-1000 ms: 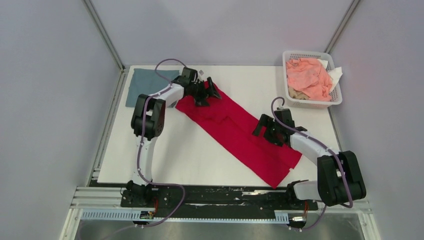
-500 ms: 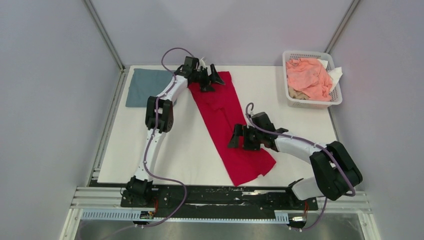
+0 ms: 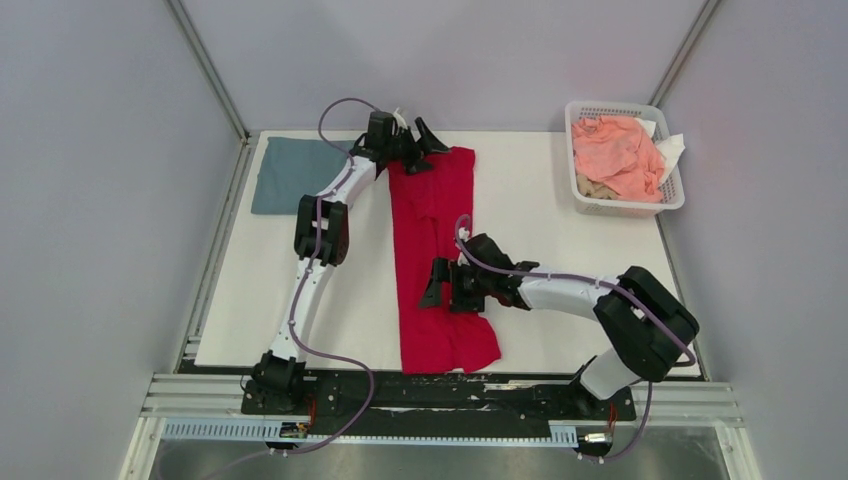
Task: Fold and stack the t-shirts
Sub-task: Rotate the tshirt 90 degrees
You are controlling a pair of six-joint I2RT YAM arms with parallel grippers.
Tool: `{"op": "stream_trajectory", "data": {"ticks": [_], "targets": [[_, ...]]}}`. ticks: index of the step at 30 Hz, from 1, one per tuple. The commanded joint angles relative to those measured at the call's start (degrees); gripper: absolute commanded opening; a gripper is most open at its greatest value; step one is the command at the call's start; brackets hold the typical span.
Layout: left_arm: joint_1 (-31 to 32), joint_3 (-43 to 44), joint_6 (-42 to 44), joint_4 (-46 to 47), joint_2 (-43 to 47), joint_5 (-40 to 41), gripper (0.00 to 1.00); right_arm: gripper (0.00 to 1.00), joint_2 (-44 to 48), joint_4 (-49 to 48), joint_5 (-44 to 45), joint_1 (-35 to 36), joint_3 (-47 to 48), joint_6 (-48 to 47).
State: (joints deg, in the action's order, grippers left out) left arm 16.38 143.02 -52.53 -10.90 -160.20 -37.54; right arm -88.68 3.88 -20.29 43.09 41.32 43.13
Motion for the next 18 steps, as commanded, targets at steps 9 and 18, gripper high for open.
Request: {"op": "stream_trajectory", "data": {"ticks": [9, 18], "targets": [[-0.7, -1.0, 3.0, 0.4, 7.7, 1.2, 1.00, 1.00, 19.1, 7.5, 25.8, 4.1, -1.2, 6.2], [2.6, -30.5, 16.4, -9.2, 40.7, 1.5, 1.00, 1.00, 33.9, 26.3, 29.4, 0.9, -7.3, 0.0]]}}
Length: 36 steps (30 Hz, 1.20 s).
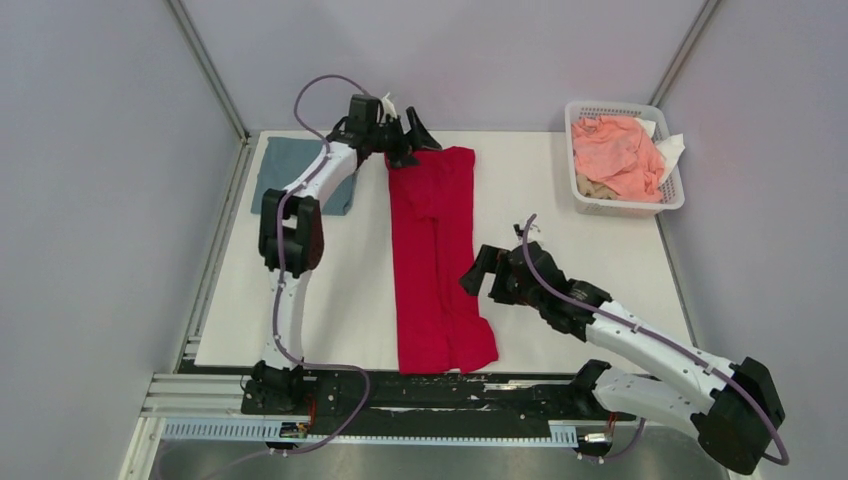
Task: Fold and stack the t-shirts
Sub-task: Rotate the tshirt 90 degrees, then grab the bottom of the folded rectangular tshirt with both arms
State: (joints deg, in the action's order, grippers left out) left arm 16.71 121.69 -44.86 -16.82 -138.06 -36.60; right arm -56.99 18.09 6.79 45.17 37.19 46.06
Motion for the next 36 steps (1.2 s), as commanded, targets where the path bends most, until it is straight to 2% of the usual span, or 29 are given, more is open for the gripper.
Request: {"op": "stream_trajectory", "data": {"ticks": [1, 2, 3, 4, 5, 7, 11, 15, 18, 20, 24, 26, 29, 36], "targets": [[2.8, -17.1, 9.1, -1.5, 24.7, 2.9, 1.00, 1.00, 2.7, 13.7, 1.1, -1.3, -3.9, -3.2], [4.1, -21.6, 9.8, -0.4, 27.8, 5.5, 1.00, 1.00, 3.1, 15.1, 0.2, -1.3, -4.7, -3.4], [4.8, -30.5, 10.2, 1.4, 34.2, 7.2, 1.00, 1.00, 3.5, 16.0, -1.3, -1.4, -5.4, -3.9], [6.3, -34.7, 10.0, 2.3, 37.5, 11.3, 1.00, 1.00, 3.7, 15.9, -4.1, -1.3, -5.8, -5.6], [7.3, -43.8, 8.6, 5.1, 43.3, 13.8, 1.00, 1.00, 3.7, 15.5, -8.0, -1.3, -5.8, -7.6], [10.4, -55.3, 6.9, 8.6, 50.8, 18.5, 1.00, 1.00, 4.5, 13.8, -12.9, -0.7, -5.5, -11.0], [16.5, -70.3, 3.7, 7.0, 59.8, 24.2, 1.00, 1.00, 6.4, 15.4, -11.0, -0.5, -6.6, -9.2], [22.3, -76.9, -0.3, -2.8, 65.4, 29.1, 1.00, 0.94, 5.0, 17.9, -11.4, -0.7, -8.6, -6.6], [27.5, -83.9, -3.3, -4.5, 72.3, 30.7, 1.00, 0.89, 2.9, 17.6, -15.3, -0.6, -9.6, -5.3], [29.8, -87.6, -6.0, -6.5, 76.8, 31.5, 1.00, 0.82, 2.0, 17.5, -16.6, -0.6, -10.0, -5.2], [33.3, -94.0, -11.0, -7.0, 83.2, 29.0, 0.96, 0.72, 2.2, 16.0, -17.5, -0.7, -11.8, -3.8], [35.0, -96.3, -12.0, -5.6, 84.1, 27.4, 0.93, 0.68, 2.5, 15.1, -17.5, -0.7, -12.5, -2.8], [36.3, -99.5, -13.1, -0.8, 83.3, 21.0, 0.87, 0.59, 3.2, 13.3, -17.6, -0.6, -13.9, -0.9], [39.2, -102.5, -17.8, 2.5, 80.6, 21.0, 0.67, 0.41, 5.2, 10.9, -17.8, -0.7, -17.8, 2.0]]}}
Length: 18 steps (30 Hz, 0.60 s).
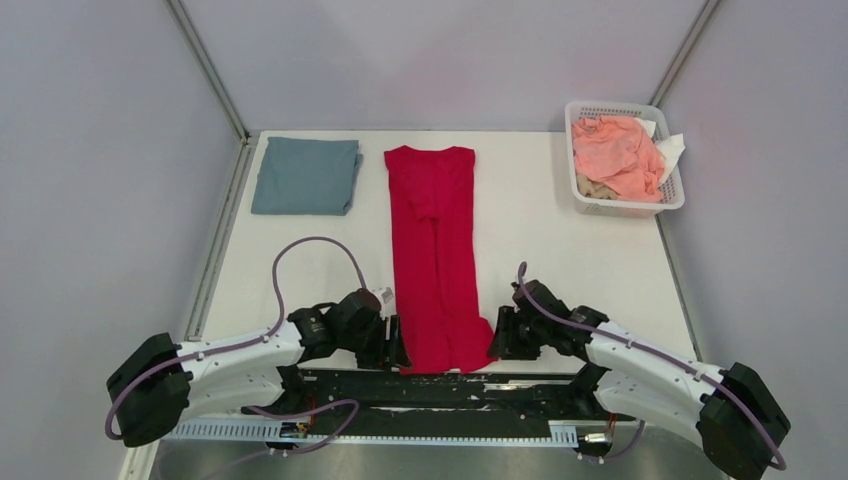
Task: Fold and stack the t-shirts
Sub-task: Grab the bottom of the folded rectangular tshirt with both arms
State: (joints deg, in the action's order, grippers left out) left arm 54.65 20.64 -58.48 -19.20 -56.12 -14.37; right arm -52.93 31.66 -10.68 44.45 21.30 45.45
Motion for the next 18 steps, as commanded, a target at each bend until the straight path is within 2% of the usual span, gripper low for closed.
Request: {"op": "stream_trajectory", "data": {"ticks": [1, 5, 6, 8, 9, 12, 18], "targets": [[1.6, -2.0, -4.6, 5.7, -2.2, -1.8, 0.63, 0.37, 1.4, -3.4, -0.8, 0.0, -2.3, 2.6], [2.7, -1.4, -5.8, 7.0, -4.7, -1.0, 0.55, 0.25, 0.9, -6.8, -3.4, 0.1, -3.7, 2.5], [3.0, -1.1, -5.9, 6.9, -5.2, -0.9, 0.50, 0.21, 0.7, -7.0, -3.9, 0.1, -3.7, 2.4], [3.3, -0.1, -6.0, 5.6, -6.8, 0.2, 0.44, 0.11, 0.7, -7.0, -4.4, 0.1, -3.9, 2.2], [3.3, 0.4, -6.1, 4.8, -7.7, 0.7, 0.43, 0.10, 1.1, -7.0, -4.6, 0.1, -4.1, 2.2], [3.5, 1.5, -5.6, 4.4, -9.4, 1.9, 0.40, 0.09, 3.1, -7.2, -4.8, 0.1, -5.5, 3.0], [3.5, 3.2, -4.6, 5.1, -11.3, 3.8, 0.41, 0.09, 5.2, -7.7, -5.3, 0.1, -6.5, 2.9]]}}
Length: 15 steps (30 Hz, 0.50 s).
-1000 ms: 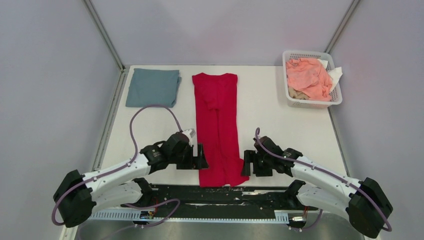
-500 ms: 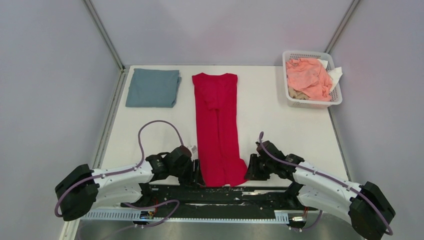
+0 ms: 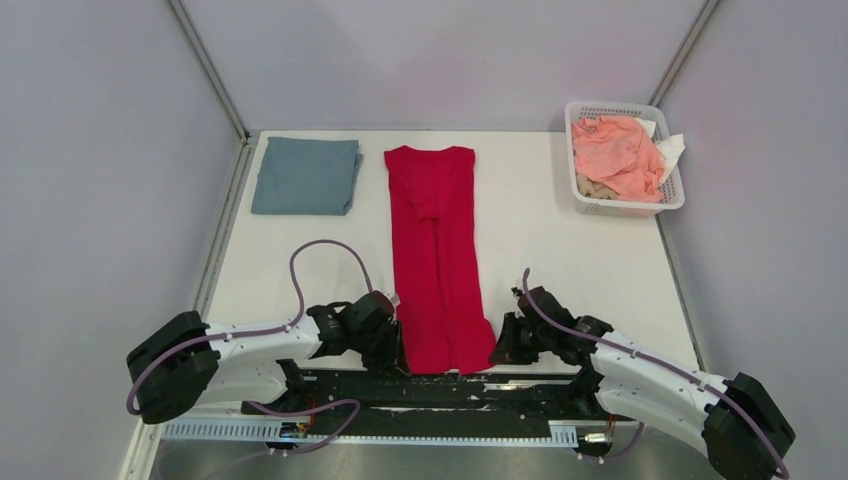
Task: Fold and stack the t-shirts
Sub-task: Grab the bottom of the folded rectangular tshirt with both arms
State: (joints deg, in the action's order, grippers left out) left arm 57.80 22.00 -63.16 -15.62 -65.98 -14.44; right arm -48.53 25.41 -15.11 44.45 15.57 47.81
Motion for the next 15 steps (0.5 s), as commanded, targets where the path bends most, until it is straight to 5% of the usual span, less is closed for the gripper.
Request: {"op": "stream_trajectory", "data": {"ticks": [1, 2, 5, 15], "targets": [[0.4, 2.0, 0.5, 1.9, -1.8, 3.8, 0.38, 0.08, 0.6, -1.8, -1.1, 0.2, -0.8, 0.4], [0.4, 2.5, 0.7, 2.3, -2.5, 3.8, 0.35, 0.08, 0.4, -2.1, -1.3, 0.1, -0.9, 0.3], [0.3, 3.6, 2.0, 2.7, -4.1, 3.1, 0.03, 0.00, -0.5, -3.1, -2.2, 0.1, -1.2, 0.5], [1.5, 1.1, 1.7, 2.0, 1.6, -1.8, 0.00, 0.00, 3.4, 0.2, -7.9, 0.2, -3.3, 7.3]]}}
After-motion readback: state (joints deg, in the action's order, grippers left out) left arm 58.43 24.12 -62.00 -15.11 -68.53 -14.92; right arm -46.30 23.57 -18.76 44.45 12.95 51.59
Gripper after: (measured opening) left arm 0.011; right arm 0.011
